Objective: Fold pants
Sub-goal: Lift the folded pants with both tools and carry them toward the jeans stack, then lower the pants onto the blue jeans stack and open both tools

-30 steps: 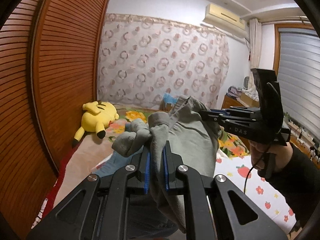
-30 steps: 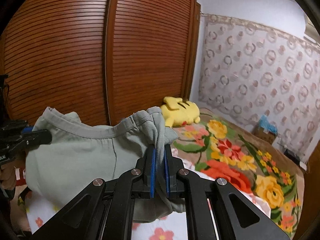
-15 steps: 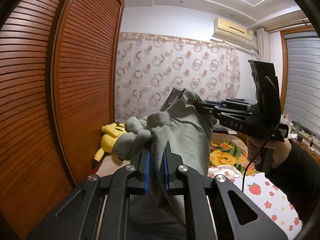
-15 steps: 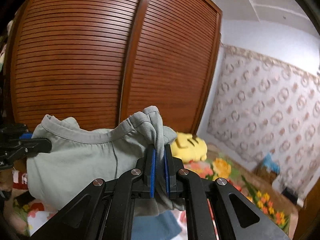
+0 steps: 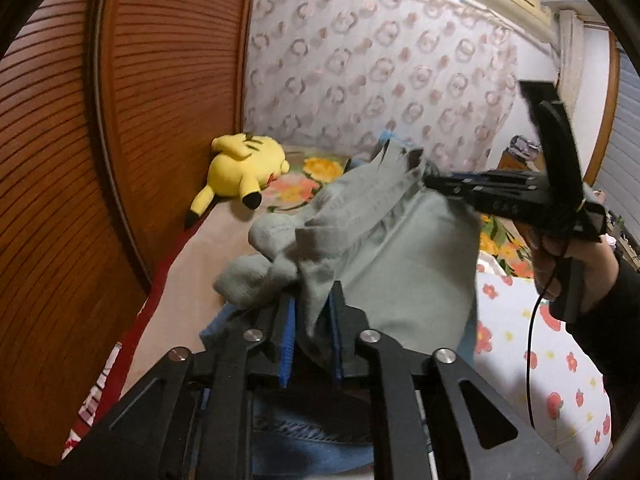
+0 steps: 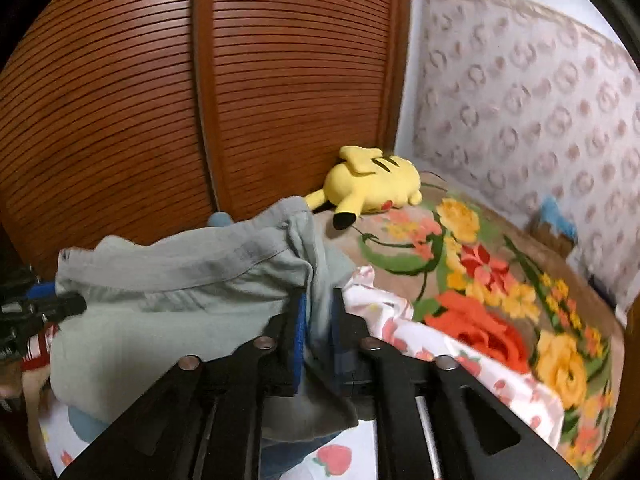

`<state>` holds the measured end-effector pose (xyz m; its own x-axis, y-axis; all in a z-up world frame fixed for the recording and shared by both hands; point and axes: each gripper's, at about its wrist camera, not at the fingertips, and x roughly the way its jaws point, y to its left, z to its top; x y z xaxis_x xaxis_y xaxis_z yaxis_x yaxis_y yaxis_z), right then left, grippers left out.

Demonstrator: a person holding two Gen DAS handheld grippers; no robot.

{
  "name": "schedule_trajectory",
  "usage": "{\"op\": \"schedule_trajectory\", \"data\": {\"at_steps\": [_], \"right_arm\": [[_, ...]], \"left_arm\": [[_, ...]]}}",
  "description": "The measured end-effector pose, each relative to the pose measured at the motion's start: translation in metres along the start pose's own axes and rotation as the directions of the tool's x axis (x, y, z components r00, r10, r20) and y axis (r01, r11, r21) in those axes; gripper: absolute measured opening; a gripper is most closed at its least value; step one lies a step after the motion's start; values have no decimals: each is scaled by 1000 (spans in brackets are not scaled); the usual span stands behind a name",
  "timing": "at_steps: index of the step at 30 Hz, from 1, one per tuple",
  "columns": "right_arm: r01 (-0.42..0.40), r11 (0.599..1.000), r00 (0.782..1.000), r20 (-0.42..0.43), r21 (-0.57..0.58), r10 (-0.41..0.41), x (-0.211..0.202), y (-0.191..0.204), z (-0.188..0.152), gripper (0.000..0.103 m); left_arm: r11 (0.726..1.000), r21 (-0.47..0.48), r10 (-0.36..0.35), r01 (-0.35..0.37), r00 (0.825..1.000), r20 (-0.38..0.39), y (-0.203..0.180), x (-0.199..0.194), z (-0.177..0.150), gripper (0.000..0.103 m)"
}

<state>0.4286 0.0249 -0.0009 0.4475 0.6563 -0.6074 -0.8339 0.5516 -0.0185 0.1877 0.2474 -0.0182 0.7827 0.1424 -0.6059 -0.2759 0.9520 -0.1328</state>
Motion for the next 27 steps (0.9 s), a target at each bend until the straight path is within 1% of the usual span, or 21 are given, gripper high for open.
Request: {"op": "schedule_trajectory", "data": {"at_steps": [1,2,4,5,6,7,9,11,15,18,23,27], "right_arm": [[8,1000,1000,9,10,-8,-1,0,2,31],[7,1000,1000,23,20,-7,-5,0,1,31],[0,999,999,43,39,-1,-13,-1,-3,31],[-6,999,999,51,44,3,-17,1,-4,32],[-12,999,998,60,44,9,-21,9,-3,32],[-19,999,998,68,44,16,-23,17,-4,32],[-28,999,997,79,46,24,-29,28,-13,33],[-40,998,996,83,46,36,-33,36,-22,36],[-49,997,995,91,53,44,-53,42,-37,38],[-45,997,994,100,70,38,-78,50,-48,42],[-20,995,993,120,99,8,-121,62,-78,49],[18,991,992,122,132,-34,-150,69,-101,51]], "left_arm": [[1000,1,8,-8,1000,-2,1,-1,-1,26],[1000,2,18,-18,1000,0,2,-3,-1,31],[1000,4,18,-18,1000,12,1,-8,-1,49],[1000,11,8,-8,1000,21,1,-12,-2,51],[1000,18,6,-7,1000,21,-2,-11,0,56],[1000,26,7,-7,1000,21,-4,-13,0,65],[999,32,-6,5,999,34,-5,-21,-3,76],[999,37,-10,9,999,34,-8,-24,-3,77],[998,60,-20,18,999,39,-20,-33,-5,78],[997,78,-25,20,998,57,-30,-44,-7,78],[994,100,-50,42,995,83,-49,-60,-12,78],[990,129,-75,62,993,95,-67,-72,-19,78]]}}
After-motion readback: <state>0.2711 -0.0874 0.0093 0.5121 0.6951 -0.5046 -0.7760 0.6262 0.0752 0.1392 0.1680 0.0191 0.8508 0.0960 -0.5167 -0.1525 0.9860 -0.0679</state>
